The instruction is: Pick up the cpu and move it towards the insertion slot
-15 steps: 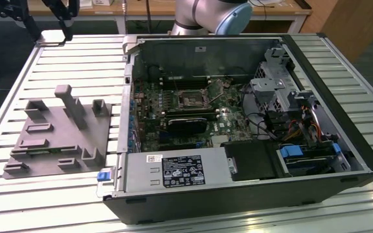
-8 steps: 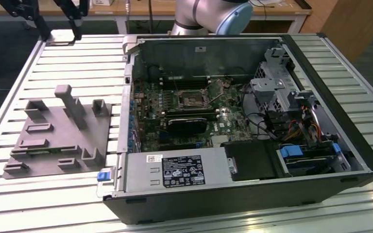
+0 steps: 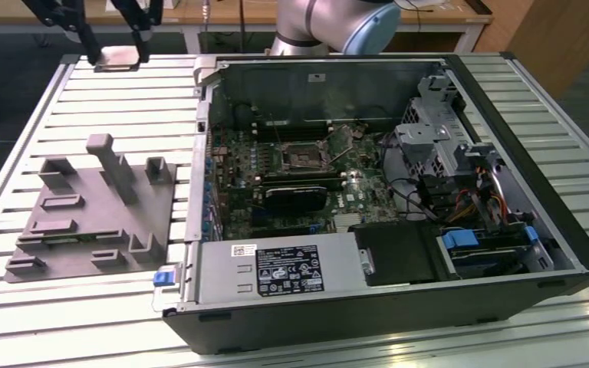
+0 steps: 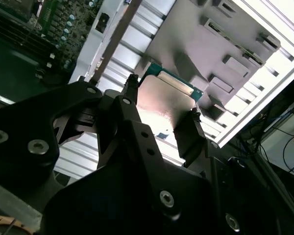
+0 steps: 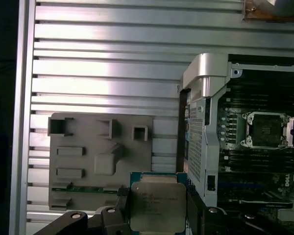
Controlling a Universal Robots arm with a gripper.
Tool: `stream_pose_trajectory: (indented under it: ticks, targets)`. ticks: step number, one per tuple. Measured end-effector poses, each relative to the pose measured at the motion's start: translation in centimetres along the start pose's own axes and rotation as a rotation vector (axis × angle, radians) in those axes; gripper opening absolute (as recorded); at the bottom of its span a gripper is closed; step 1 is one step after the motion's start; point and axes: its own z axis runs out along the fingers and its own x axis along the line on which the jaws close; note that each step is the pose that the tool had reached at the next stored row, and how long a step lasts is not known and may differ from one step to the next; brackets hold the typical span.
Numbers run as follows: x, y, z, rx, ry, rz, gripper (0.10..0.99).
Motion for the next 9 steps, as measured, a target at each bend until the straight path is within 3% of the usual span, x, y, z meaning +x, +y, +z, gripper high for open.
stream_pose_trajectory:
  ticks: [9]
  targets:
    - [-3.15, 0.5, -0.02, 0.0, 0.0006, 0.0, 0.545]
